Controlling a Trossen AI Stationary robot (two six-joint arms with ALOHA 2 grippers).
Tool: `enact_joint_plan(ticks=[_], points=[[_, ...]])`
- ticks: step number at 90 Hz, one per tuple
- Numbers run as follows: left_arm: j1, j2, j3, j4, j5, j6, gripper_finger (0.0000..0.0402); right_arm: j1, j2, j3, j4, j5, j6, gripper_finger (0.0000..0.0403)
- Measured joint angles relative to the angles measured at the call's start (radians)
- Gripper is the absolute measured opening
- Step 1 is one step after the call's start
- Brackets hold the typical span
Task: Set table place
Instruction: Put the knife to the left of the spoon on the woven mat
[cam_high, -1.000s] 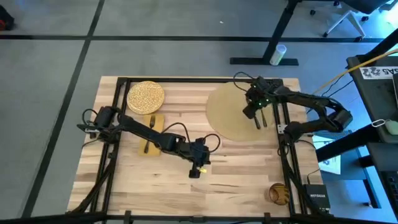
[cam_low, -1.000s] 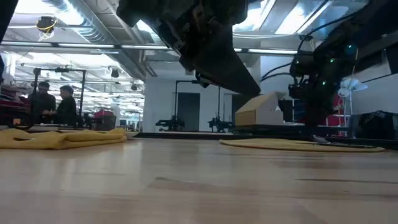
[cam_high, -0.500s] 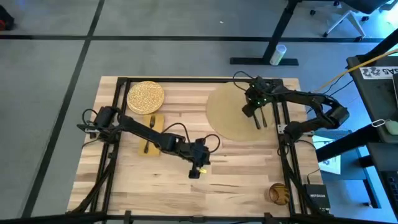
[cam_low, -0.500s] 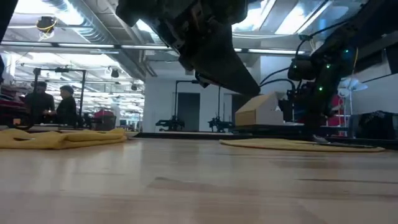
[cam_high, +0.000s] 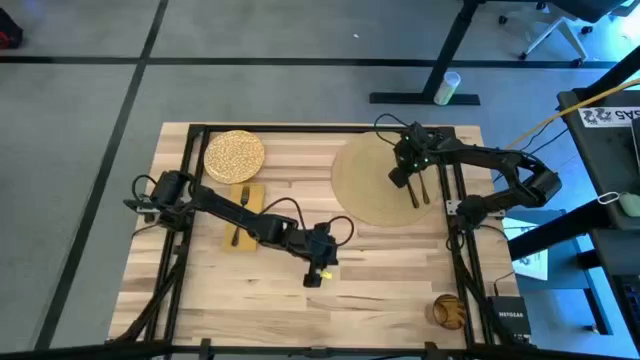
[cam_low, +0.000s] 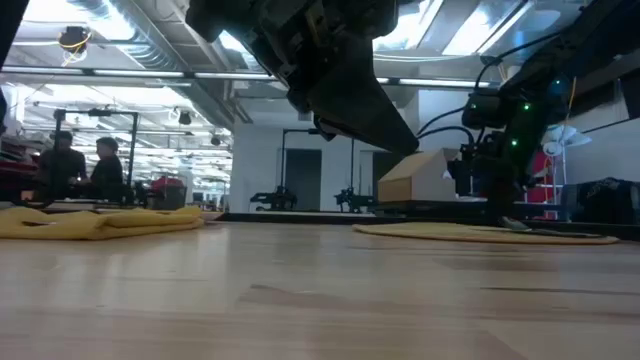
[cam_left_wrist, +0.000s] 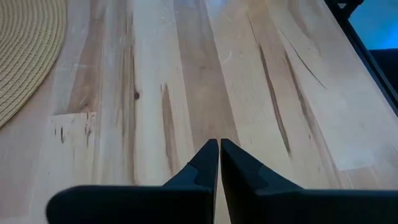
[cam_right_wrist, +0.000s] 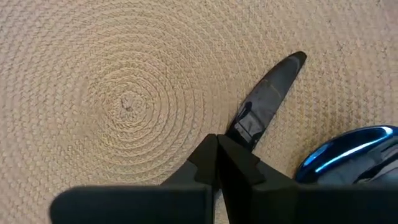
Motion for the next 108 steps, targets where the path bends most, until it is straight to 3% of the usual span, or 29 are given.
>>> enact_joint_plan(ticks=[46, 91, 108], points=[[0.0, 0.0, 0.0, 0.0, -0.004, 0.0, 0.0, 0.085, 0.0, 0.0, -0.001, 0.101, 0.033, 0.0], [-0.001, 0.0, 0.0, 0.0, -0.011, 0.0, 0.0, 0.087, 0.0, 0.0, -0.012, 0.09, 0.035, 0.0], [-0.001, 0.0, 0.0, 0.001, -0.011, 0.0, 0.0, 0.149, 0.0, 0.0, 0.018, 0.105, 0.048, 0.0]])
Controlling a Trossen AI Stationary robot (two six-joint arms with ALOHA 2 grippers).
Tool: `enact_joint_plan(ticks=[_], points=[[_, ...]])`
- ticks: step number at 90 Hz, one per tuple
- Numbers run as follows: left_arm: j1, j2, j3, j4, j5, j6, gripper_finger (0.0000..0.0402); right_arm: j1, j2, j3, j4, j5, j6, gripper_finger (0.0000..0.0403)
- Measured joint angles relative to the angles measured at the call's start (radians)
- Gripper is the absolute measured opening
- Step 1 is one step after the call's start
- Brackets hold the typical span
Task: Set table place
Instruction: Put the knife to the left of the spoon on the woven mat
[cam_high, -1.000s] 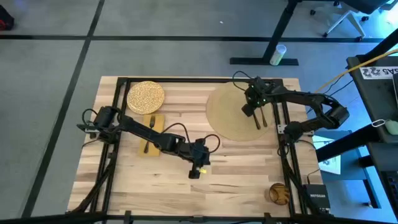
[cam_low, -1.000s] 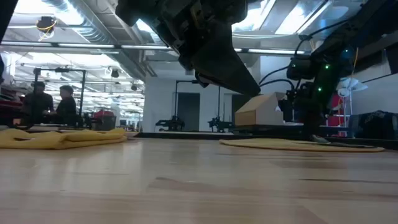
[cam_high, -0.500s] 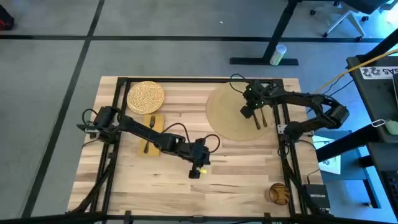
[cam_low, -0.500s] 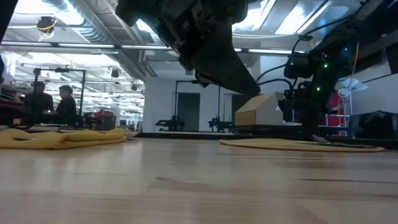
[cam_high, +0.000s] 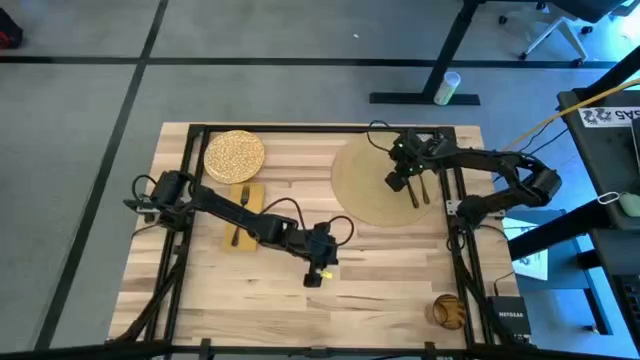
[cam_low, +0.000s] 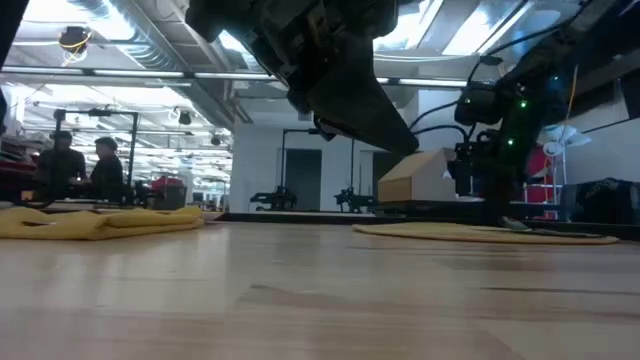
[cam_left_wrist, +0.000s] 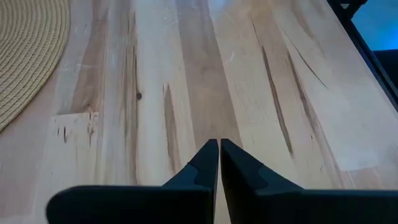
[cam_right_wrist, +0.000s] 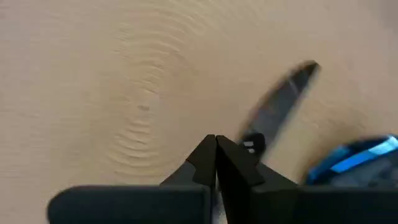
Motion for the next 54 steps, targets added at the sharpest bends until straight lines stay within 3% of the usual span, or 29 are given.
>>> enact_joint_plan(ticks=[31, 54], points=[[-0.002, 0.0, 0.0, 0.0, 0.0, 0.0, 0.0, 0.0, 0.003, 0.0, 0.014, 0.073, 0.006, 0.0], [-0.003, 0.0, 0.0, 0.0, -0.011, -0.001, 0.0, 0.0, 0.097, 0.0, 0.049, 0.077, 0.006, 0.0]])
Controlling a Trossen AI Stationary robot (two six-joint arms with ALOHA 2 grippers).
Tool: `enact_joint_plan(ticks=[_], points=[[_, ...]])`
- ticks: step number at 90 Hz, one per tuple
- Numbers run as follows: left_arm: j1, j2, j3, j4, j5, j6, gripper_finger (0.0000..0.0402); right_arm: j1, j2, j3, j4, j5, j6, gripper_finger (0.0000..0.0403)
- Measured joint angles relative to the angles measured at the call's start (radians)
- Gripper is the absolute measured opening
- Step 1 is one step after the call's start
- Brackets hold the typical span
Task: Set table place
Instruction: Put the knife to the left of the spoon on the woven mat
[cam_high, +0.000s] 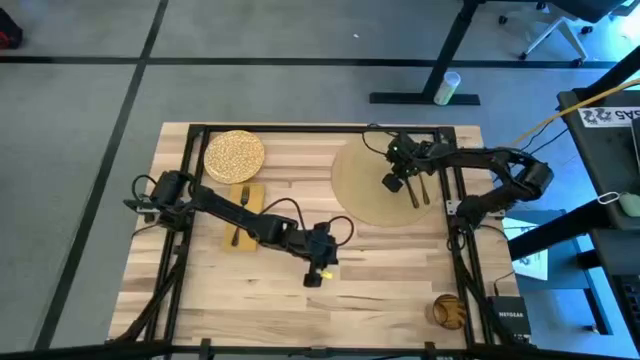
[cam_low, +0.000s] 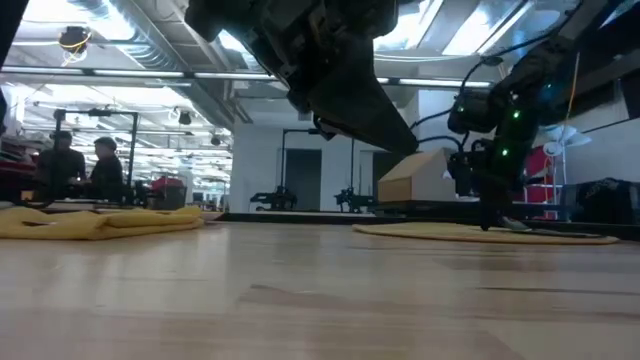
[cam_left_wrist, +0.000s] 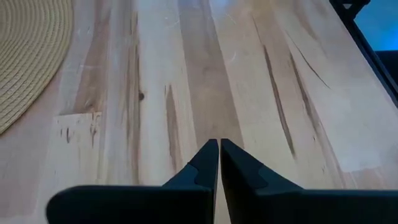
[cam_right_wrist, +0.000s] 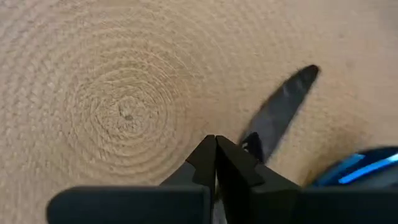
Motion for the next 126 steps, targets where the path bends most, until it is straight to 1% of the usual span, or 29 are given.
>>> enact_joint_plan(ticks=[8, 61, 107, 126], points=[[-0.003, 0.0, 0.0, 0.0, -0.001, -0.005, 0.0, 0.0, 0.013, 0.0, 0.021, 0.006, 0.0, 0.0], [-0.004, 0.0, 0.0, -0.001, -0.001, -0.016, 0.0, -0.002, 0.012, 0.001, 0.015, 0.043, 0.006, 0.0], [-0.004, 0.0, 0.0, -0.005, -0.001, -0.017, 0.0, -0.002, 0.012, 0.0, 0.01, 0.078, 0.052, 0.0], [-0.004, 0.0, 0.0, -0.005, -0.001, -0.017, 0.0, -0.002, -0.025, 0.0, 0.007, 0.114, 0.055, 0.0]])
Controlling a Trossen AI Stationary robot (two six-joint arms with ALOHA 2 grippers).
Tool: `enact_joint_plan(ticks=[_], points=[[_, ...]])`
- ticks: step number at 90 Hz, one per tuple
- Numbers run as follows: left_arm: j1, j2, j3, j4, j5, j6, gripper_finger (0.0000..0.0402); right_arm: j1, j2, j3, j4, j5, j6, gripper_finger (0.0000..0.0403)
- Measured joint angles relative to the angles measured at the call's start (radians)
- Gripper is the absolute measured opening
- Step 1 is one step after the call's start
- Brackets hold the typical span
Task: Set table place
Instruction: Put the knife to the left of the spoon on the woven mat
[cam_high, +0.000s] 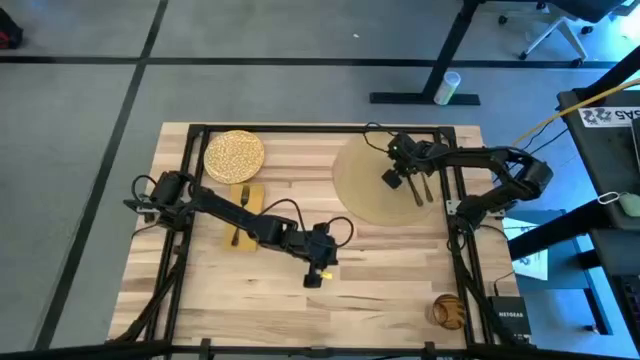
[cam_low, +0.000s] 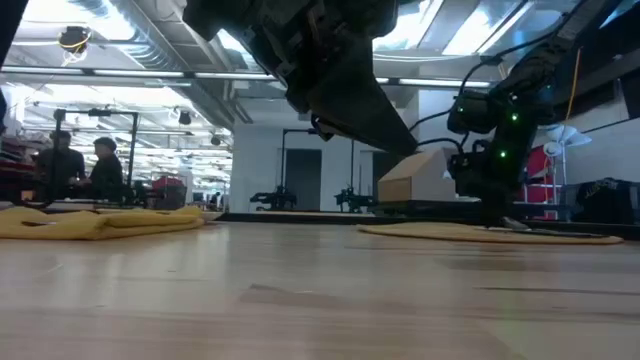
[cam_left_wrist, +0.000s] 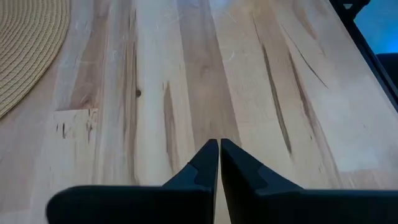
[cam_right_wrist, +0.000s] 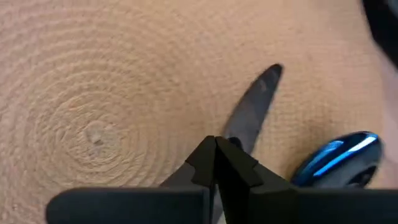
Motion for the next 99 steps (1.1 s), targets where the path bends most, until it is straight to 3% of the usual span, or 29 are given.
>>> enact_joint_plan(ticks=[31, 99], points=[[-0.005, 0.0, 0.0, 0.0, -0.001, 0.0, 0.0, -0.018, -0.007, 0.0, 0.015, -0.065, -0.01, 0.0], [-0.007, 0.0, 0.0, 0.0, -0.009, 0.0, 0.0, -0.052, -0.007, 0.0, -0.015, 0.014, -0.023, 0.0]])
